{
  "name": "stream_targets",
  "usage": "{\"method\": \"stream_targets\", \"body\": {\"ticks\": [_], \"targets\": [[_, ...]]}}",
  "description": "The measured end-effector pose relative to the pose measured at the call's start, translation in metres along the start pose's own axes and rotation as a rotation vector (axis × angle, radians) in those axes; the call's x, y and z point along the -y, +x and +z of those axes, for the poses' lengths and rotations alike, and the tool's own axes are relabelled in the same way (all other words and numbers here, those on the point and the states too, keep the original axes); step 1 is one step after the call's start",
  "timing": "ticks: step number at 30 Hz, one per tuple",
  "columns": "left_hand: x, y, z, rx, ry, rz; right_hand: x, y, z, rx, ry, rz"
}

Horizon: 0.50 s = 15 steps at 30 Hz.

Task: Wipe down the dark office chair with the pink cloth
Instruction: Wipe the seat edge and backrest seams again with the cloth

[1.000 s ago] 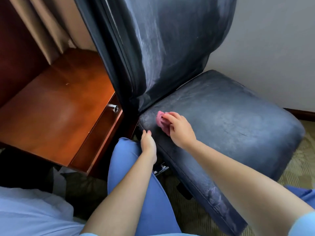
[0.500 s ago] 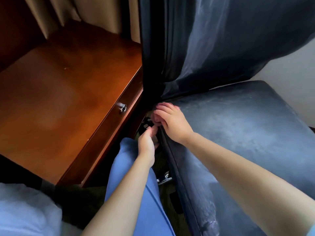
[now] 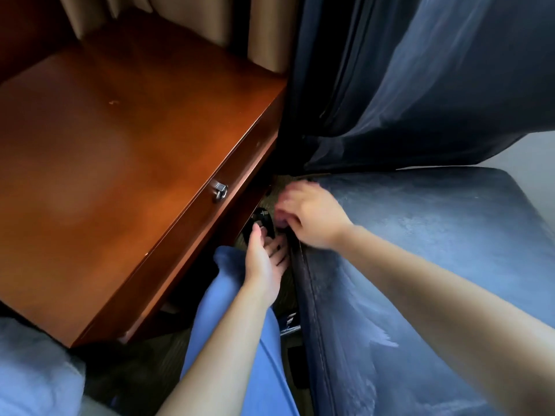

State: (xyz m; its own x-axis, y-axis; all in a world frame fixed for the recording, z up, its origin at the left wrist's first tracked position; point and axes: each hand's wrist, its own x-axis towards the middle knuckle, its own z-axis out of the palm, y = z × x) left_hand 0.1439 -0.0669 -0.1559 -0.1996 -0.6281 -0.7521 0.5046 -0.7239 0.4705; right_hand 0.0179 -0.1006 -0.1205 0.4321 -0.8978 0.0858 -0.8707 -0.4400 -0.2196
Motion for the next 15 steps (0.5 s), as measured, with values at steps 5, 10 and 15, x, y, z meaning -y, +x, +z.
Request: {"method": "stream_targets", "body": {"ticks": [5,10,15], "targets": [[0.007,-0.012,-0.002,0.052,0.035,-0.093,0.002,0.005,-0.006,-0.07,0.056,0.147],[0.019,-0.021,-0.005,0.07,-0.089,-0.08,0.034,-0.065,-0.002,0.043,0.074,-0.037],[0.026,-0.023,-0.004,0.065,-0.037,-0.055,0.005,0.001,-0.003,0.009,0.003,0.104]]}}
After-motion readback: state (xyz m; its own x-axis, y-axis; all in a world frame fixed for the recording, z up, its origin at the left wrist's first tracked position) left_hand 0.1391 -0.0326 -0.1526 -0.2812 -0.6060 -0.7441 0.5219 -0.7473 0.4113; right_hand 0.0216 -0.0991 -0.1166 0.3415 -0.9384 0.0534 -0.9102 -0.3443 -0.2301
